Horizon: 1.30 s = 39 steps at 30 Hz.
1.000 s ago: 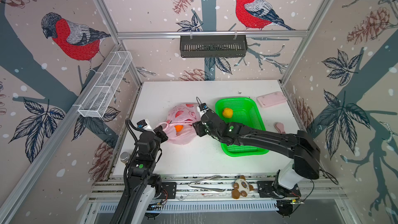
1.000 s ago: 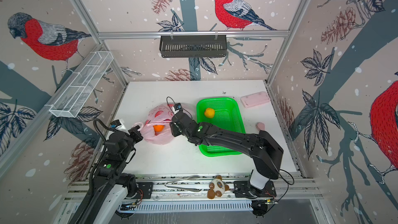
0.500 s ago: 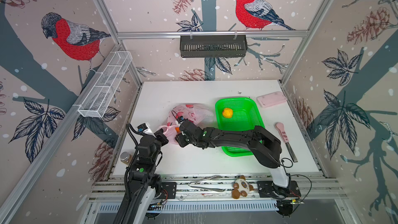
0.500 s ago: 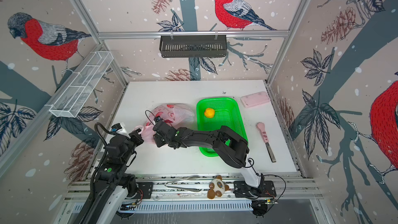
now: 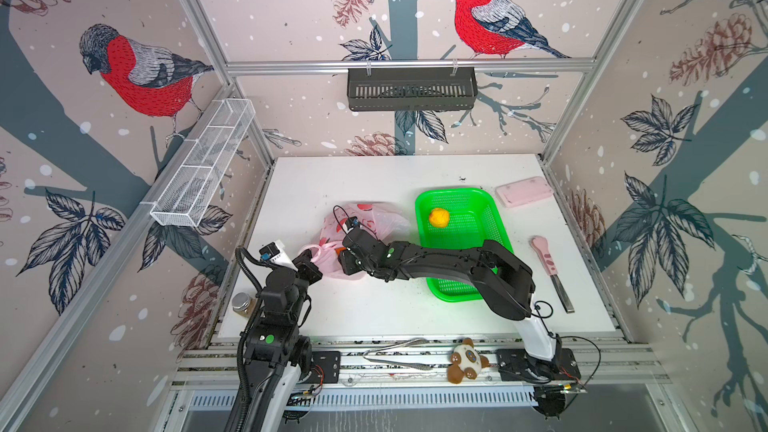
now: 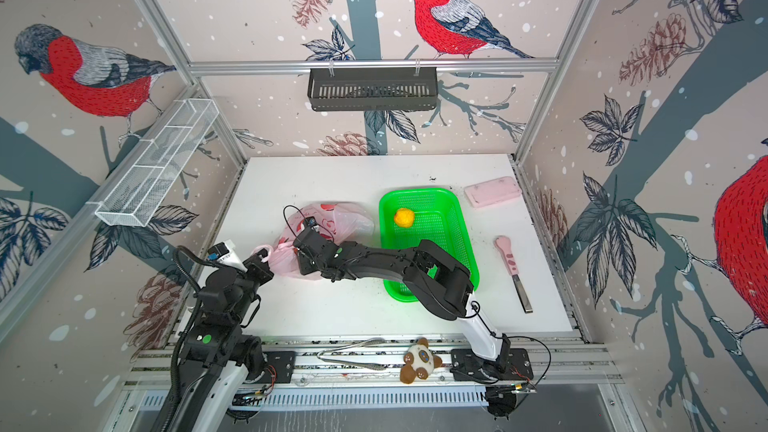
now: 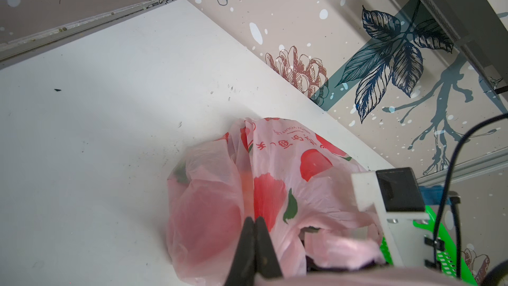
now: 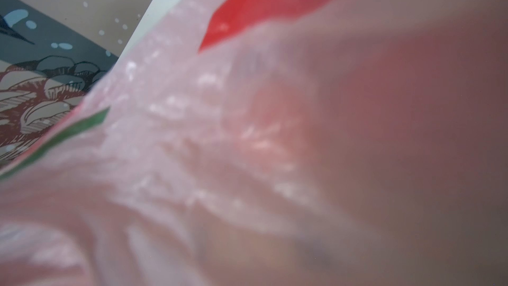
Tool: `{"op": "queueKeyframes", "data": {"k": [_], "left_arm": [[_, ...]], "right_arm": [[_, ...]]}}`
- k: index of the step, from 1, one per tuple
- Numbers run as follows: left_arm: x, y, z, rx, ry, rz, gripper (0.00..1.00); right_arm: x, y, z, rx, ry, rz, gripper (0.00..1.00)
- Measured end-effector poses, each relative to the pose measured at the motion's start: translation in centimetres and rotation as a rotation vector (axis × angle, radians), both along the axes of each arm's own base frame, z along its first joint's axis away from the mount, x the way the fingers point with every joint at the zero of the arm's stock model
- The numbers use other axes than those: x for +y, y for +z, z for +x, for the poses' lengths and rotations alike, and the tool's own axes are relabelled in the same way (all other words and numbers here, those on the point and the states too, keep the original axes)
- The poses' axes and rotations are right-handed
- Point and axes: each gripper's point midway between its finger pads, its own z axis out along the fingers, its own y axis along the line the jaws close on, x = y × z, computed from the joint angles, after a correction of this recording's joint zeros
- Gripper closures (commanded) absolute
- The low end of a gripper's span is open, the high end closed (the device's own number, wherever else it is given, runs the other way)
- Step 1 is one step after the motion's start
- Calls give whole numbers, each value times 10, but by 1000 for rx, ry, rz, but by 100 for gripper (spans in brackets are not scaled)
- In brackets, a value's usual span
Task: Untie the knot of the plastic bag and take out the fruit
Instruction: 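Move the right gripper back into the pink bag opening, then reach the right gripper down to the orange fruit and grasp it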
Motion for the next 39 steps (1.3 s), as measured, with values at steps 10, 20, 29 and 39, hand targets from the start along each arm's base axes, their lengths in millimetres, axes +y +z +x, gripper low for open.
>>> {"op": "queueKeyframes", "data": {"k": [10, 20, 29, 39], "left_arm": [[1, 0, -2, -1, 6, -8, 100], [1, -3, -2, 2, 9, -6, 100], [-2, -10, -2, 14, -11, -11, 100], [-5, -13, -2, 19, -23, -14, 100]], "right_arm": [[-10, 1, 21, 5, -103, 8, 42], [4, -8, 37, 35, -113, 48, 28], [13, -14, 47, 87, -120, 137, 21], [19, -27, 53, 139, -133, 191, 19]]}}
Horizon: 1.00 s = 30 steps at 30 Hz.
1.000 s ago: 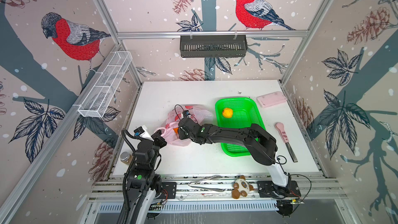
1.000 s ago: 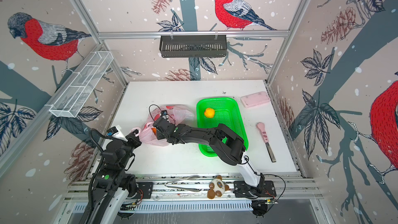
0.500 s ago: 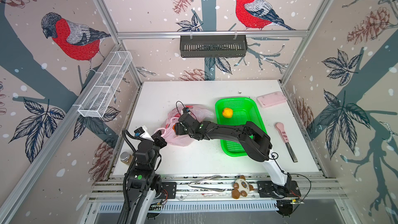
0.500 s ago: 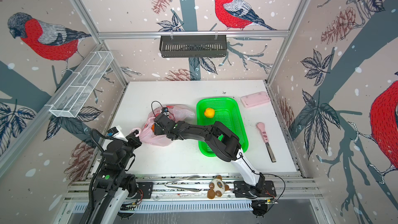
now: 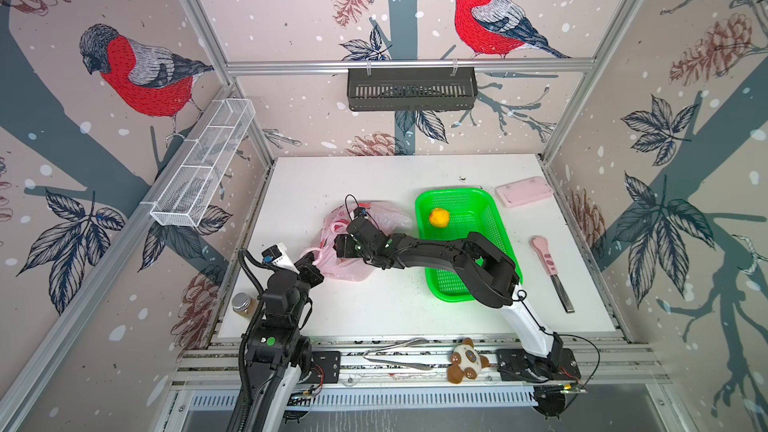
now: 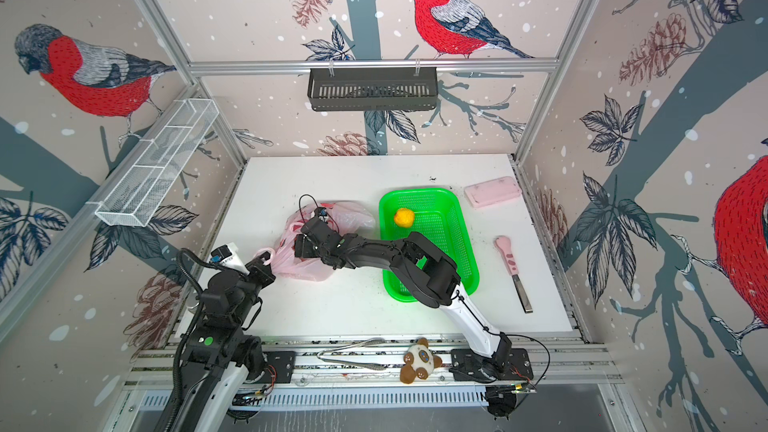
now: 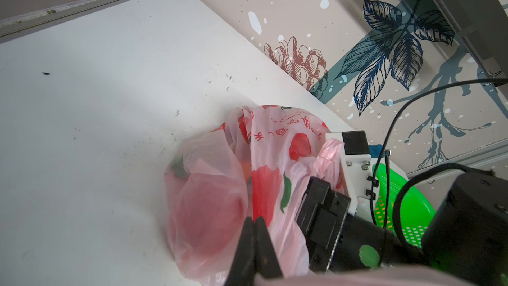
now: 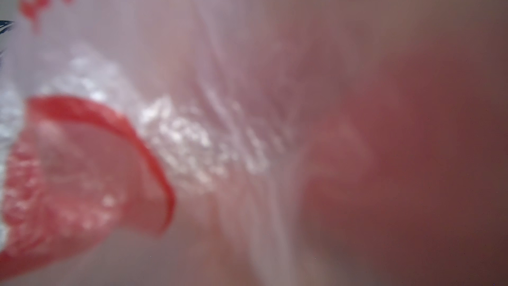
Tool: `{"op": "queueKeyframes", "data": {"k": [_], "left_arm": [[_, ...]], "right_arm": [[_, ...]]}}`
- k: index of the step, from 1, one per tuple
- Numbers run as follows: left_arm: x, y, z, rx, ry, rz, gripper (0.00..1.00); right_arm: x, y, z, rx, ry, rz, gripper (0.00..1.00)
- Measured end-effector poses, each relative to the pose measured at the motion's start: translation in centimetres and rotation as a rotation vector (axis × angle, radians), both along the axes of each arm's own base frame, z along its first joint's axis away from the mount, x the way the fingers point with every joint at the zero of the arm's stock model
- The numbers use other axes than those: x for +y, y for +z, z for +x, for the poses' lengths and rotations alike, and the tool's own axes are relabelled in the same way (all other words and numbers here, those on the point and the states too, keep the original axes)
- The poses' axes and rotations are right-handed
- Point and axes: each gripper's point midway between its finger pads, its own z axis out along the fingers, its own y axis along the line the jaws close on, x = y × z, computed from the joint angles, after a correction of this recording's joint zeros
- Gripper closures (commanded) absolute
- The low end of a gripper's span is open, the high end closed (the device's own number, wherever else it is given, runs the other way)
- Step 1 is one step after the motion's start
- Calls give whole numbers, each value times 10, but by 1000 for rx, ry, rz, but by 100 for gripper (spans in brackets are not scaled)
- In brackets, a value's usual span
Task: Untie the knot of the plastic bag and take out the fruit
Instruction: 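Reach the right gripper down to the orange fruit and grasp it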
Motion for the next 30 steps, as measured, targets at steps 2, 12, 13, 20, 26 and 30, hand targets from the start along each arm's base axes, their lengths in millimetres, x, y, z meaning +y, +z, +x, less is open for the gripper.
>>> {"op": "queueKeyframes", "data": {"k": [2, 12, 13, 20, 26, 30], "left_arm": [[0, 0, 0, 1, 0, 0, 100], [0, 1, 2, -10, 0, -1, 100], [0, 2, 2, -12, 0, -1, 100], [0, 1, 2, -14, 3, 0, 100], [1, 1, 3, -14, 10, 3, 100], [2, 1, 5, -14, 10, 9, 100]], "right_arm": [[1, -2, 0, 14, -8, 11, 20], [5, -2, 4, 18, -5, 44, 40], [5, -2, 4, 18, -5, 45, 42], [-4, -1, 0, 26, -17, 43, 51], [-18, 8, -6, 19, -28, 32, 54], [-26, 16, -11, -1, -23, 22, 54]]}}
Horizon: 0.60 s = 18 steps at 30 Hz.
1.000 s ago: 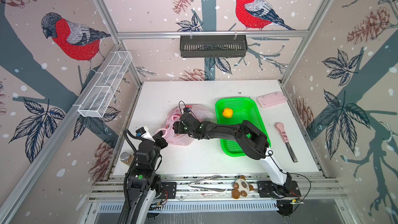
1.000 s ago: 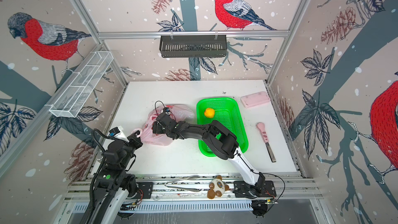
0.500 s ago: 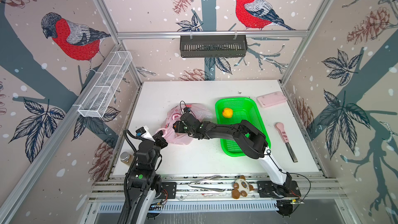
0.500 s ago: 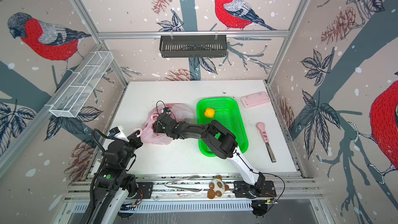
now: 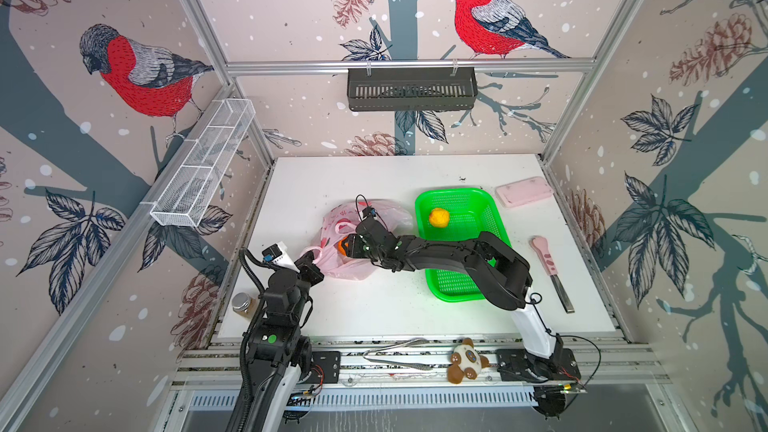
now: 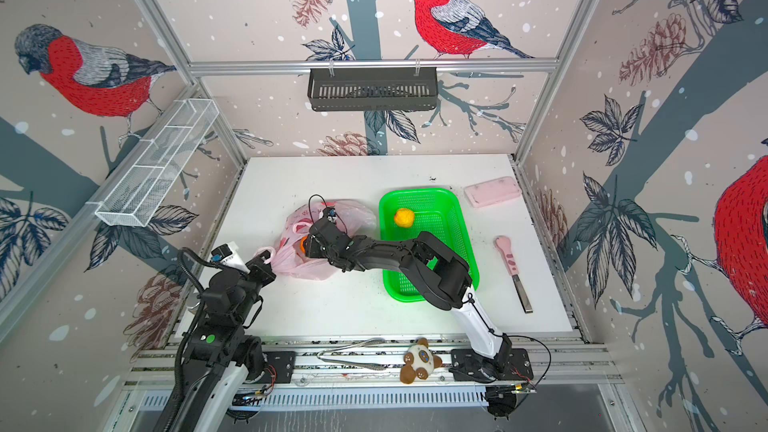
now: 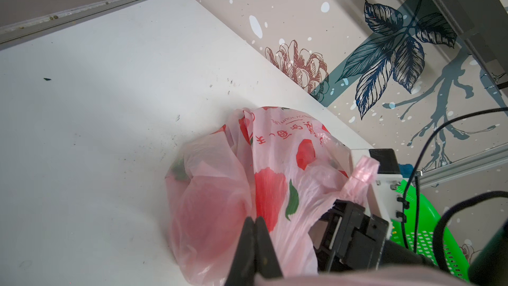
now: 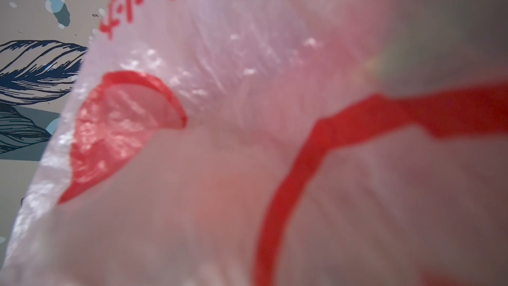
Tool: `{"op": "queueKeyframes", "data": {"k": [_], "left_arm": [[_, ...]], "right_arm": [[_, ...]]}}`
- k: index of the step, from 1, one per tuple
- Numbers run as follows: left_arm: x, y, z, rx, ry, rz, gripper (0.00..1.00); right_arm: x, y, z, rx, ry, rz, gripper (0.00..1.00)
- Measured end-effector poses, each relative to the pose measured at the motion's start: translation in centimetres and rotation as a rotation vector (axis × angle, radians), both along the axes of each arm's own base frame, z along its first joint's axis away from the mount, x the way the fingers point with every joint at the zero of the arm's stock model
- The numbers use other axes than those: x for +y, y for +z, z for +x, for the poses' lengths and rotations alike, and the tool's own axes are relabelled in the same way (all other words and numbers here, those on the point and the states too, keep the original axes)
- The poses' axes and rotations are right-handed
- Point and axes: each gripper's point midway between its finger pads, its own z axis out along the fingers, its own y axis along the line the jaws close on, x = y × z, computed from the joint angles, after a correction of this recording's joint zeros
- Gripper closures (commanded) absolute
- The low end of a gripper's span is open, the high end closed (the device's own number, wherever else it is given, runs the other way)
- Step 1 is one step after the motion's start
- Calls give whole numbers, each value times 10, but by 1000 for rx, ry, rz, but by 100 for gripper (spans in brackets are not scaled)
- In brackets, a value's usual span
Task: Untie the knot of the plastic bag and take out the fruit
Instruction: 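Reach the right gripper down to the orange fruit and grasp it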
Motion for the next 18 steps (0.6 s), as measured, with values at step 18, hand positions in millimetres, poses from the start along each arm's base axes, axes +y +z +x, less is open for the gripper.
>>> {"op": "queueKeyframes", "data": {"k": [18], "left_arm": [[3, 2, 9, -29, 24, 4, 100]], "right_arm": [[-20, 28, -31, -40, 54, -19, 56]]}}
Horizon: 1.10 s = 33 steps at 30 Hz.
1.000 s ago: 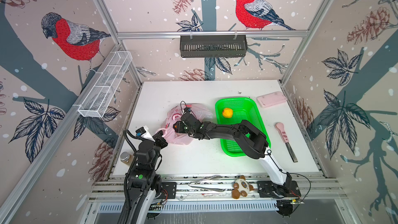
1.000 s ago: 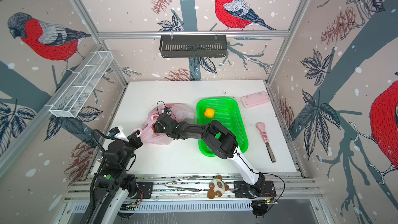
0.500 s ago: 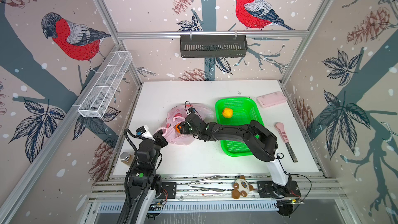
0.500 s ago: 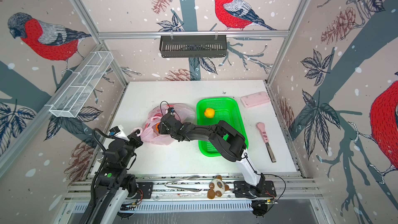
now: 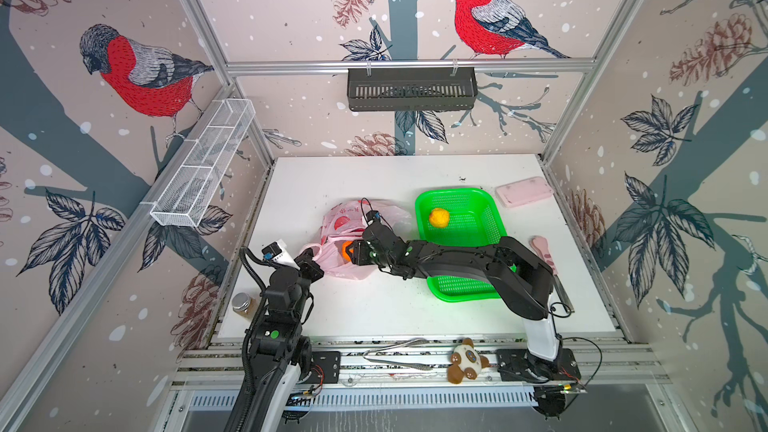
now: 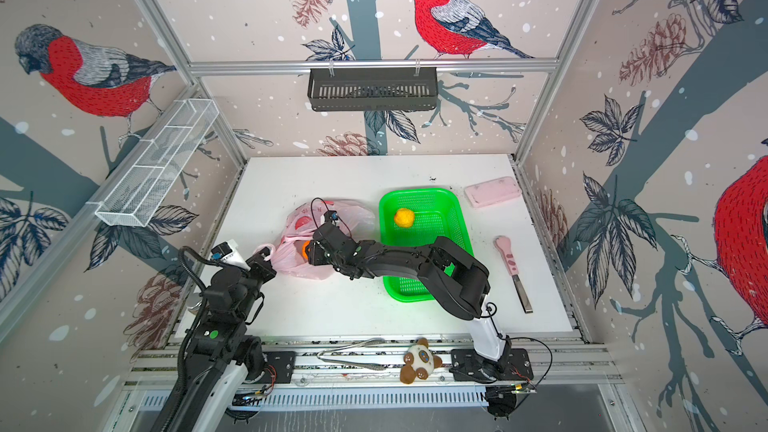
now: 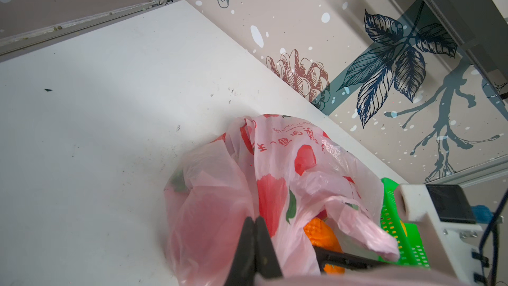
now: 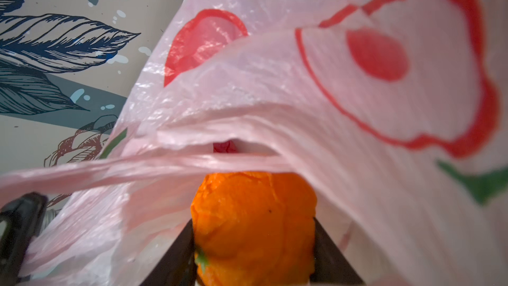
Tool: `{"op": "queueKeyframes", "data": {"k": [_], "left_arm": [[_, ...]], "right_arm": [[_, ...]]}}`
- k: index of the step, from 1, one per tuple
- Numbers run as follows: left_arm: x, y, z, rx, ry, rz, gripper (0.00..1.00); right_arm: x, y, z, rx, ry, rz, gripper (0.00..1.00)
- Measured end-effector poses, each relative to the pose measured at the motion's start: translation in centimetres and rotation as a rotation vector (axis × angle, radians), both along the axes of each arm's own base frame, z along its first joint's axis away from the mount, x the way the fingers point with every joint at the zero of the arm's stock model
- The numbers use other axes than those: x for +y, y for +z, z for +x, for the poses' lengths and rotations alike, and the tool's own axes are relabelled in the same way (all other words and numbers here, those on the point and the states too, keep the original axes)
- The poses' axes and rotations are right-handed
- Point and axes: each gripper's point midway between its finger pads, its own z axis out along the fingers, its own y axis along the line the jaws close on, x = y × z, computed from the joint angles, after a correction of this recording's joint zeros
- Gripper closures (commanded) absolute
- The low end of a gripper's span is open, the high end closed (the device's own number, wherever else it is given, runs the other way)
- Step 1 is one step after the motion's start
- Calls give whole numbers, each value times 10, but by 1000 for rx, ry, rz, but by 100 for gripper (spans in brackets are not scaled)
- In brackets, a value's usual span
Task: Untie the knot of the plastic bag and take out the fruit
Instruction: 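Lift the orange fruit out of the bag toward the green basket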
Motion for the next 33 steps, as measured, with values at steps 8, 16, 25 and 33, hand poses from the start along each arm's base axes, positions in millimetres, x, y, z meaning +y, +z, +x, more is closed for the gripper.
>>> {"op": "queueKeyframes", "data": {"k": [8, 16, 25, 33], "left_arm": [[0, -1, 2, -1, -1, 0, 100], [-1, -1, 6, -4, -6, 15, 100], [-2, 4, 10, -10, -10, 25, 100], [-2, 6, 14, -13, -15, 41, 100]], "right_arm": [[-8, 17, -8, -27, 19, -9, 57], [-14, 48, -21, -64, 50, 4, 57], [-31, 68, -27, -98, 54, -17, 57], [-54, 89, -24, -143, 16, -35, 57]]}}
